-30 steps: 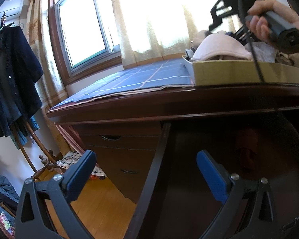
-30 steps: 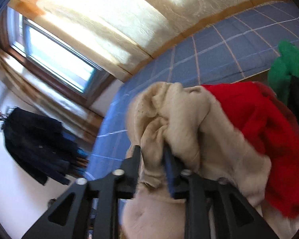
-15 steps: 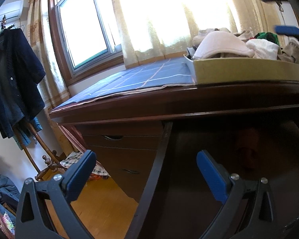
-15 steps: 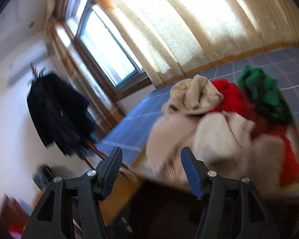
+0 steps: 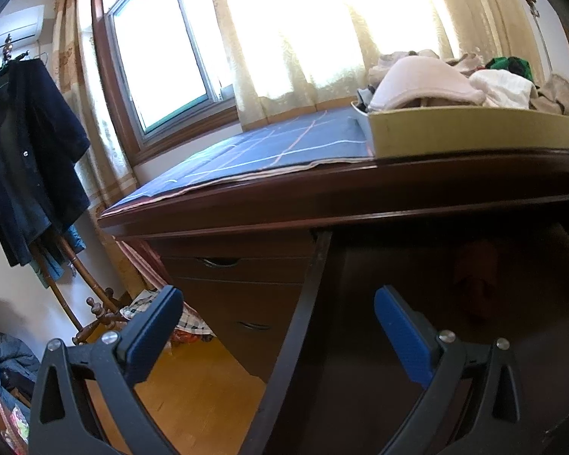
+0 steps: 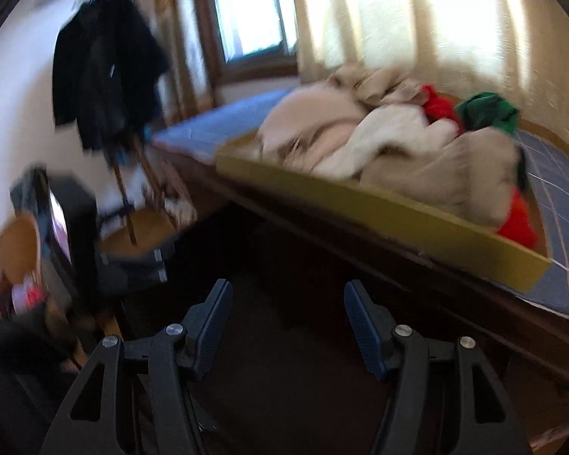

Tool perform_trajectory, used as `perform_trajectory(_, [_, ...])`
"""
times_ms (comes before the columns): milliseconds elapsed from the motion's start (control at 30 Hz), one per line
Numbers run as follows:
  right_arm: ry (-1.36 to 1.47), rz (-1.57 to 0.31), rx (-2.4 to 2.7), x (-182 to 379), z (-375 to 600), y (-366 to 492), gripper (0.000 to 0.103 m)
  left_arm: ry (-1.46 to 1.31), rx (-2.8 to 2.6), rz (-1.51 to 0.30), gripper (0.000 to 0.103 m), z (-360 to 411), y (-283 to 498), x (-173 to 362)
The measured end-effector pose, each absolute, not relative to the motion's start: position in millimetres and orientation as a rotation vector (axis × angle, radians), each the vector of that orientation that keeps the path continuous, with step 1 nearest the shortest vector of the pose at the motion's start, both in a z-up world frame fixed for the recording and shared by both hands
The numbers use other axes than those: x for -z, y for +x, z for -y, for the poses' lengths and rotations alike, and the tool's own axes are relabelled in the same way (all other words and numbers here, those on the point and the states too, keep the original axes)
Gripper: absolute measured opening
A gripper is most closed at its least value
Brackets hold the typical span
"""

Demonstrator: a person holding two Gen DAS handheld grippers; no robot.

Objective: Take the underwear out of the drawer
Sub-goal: 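Move the open right gripper back down into the drawer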

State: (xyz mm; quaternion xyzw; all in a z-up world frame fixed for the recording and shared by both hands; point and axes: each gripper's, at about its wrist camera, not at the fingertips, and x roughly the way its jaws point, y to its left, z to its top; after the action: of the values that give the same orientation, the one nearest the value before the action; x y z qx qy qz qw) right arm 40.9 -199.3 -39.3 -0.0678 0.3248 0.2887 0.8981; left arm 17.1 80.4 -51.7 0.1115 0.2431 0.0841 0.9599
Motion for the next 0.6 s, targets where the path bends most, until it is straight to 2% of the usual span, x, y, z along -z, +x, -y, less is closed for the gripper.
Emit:
perform_trajectory(267, [-0.374, -0.839, -0.662, 94.0, 161.9, 72.5, 0.063, 0.228, -0.171, -0.477, 0.103, -80.2, 14.4, 52.4])
perform_trajectory(600, [-0.509, -0.848, -0.625, 128.8, 118.8, 103.8, 0.064, 0.220, -0.161, -0.474, 0.103, -80.7, 13.9, 51.8])
